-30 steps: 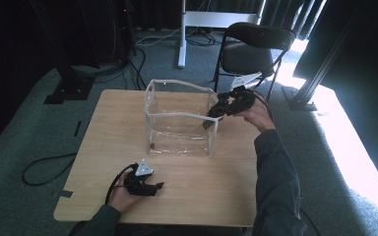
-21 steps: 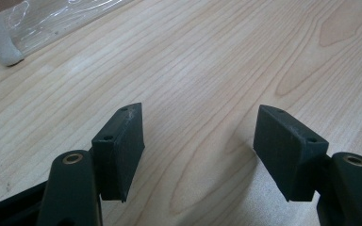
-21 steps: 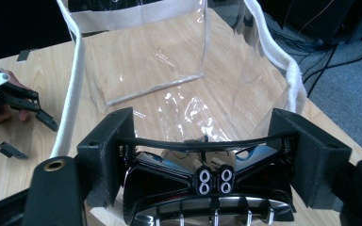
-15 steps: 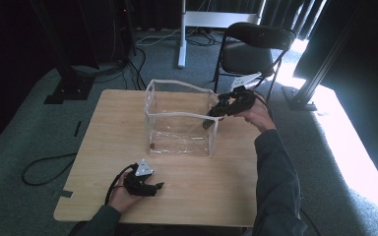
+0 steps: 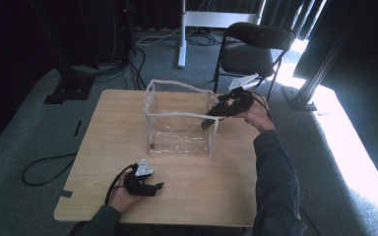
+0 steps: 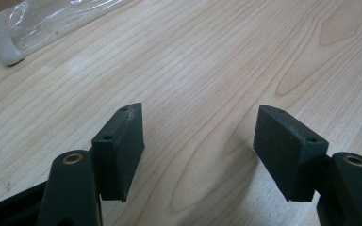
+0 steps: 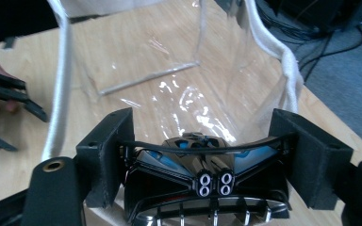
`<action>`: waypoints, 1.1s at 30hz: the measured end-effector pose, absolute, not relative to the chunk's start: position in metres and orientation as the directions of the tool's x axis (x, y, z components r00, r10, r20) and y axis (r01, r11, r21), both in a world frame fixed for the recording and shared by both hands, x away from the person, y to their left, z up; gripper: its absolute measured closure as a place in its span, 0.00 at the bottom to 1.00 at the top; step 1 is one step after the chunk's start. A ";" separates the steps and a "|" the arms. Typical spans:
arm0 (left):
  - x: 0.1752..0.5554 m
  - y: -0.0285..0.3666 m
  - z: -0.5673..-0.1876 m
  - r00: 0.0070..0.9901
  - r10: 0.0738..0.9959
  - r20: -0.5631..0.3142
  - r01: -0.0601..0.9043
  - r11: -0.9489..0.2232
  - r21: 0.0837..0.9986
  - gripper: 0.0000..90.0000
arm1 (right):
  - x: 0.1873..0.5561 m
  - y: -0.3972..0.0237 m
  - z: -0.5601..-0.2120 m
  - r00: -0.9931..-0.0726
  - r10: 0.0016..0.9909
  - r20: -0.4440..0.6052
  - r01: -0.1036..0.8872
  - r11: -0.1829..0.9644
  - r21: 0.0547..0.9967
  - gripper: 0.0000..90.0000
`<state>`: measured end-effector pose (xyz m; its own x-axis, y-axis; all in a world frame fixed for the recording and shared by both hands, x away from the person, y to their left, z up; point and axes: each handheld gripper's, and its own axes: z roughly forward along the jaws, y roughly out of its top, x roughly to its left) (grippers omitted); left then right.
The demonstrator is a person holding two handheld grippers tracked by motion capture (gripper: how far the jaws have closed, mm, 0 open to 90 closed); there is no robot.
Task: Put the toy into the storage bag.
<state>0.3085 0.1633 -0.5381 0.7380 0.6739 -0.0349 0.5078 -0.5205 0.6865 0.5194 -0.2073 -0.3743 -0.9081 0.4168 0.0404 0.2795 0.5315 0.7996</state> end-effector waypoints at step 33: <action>0.308 0.163 -0.539 0.736 0.677 -0.029 0.506 -0.521 0.688 0.38 | 0.469 -0.267 -0.430 -0.767 0.640 0.049 0.329 0.326 0.886 0.24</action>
<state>0.3082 0.1631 -0.5385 0.7359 0.6765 -0.0292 0.5059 -0.5206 0.6878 0.4686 -0.2668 -0.4300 -0.7670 0.6399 0.0486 0.3285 0.3265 0.8863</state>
